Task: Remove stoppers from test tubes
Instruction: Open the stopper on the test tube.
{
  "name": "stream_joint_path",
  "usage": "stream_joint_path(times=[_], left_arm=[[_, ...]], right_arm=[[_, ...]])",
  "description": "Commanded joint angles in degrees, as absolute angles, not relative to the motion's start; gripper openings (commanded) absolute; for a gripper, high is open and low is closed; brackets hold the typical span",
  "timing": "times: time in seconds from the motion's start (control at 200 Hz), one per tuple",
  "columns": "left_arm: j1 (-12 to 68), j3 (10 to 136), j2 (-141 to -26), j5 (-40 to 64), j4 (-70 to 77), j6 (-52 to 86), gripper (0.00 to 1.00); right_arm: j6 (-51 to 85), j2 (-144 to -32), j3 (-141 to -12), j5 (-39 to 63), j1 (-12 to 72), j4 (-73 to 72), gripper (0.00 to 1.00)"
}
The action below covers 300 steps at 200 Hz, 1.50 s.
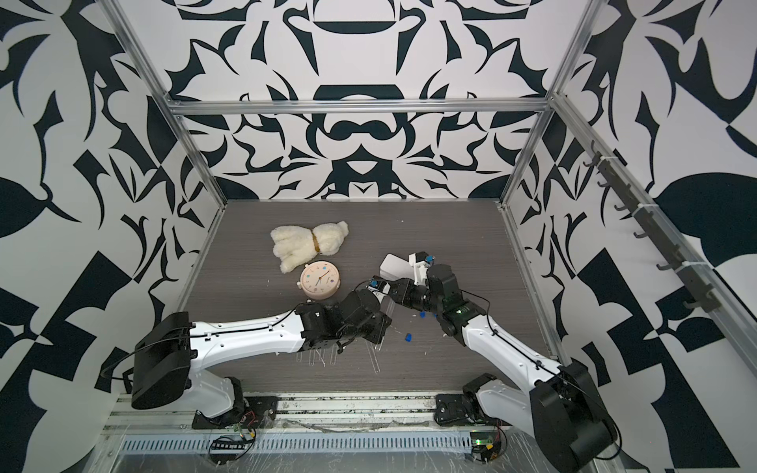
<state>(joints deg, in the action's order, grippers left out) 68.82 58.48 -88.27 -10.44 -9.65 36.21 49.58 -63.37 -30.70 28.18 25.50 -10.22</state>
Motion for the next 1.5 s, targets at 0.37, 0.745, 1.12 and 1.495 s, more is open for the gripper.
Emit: stream_joint_path(times=[0.37,0.745,1.12,1.495], left_arm=[[68.98,58.5,-88.85,-10.54,-10.77,35.6,0.19],[68.99,58.98,-88.94,-10.7,-11.16,35.42,0.19],[68.99,59.33,-89.01,-10.72,-11.51,35.33,0.19],[68.97,59.24,-88.95,-10.94,-11.34,35.33,0.19]], right_arm=[[48.86,-62.4,-33.93,26.8,25.74,-9.41,0.22],[49.22,-63.19,-33.84,27.66,25.91,-10.08,0.16],[49.44,-63.63,-33.69,27.77,26.1,-10.55,0.19],[49.57,-64.15,-33.35,27.78,26.43,-11.09,0.21]])
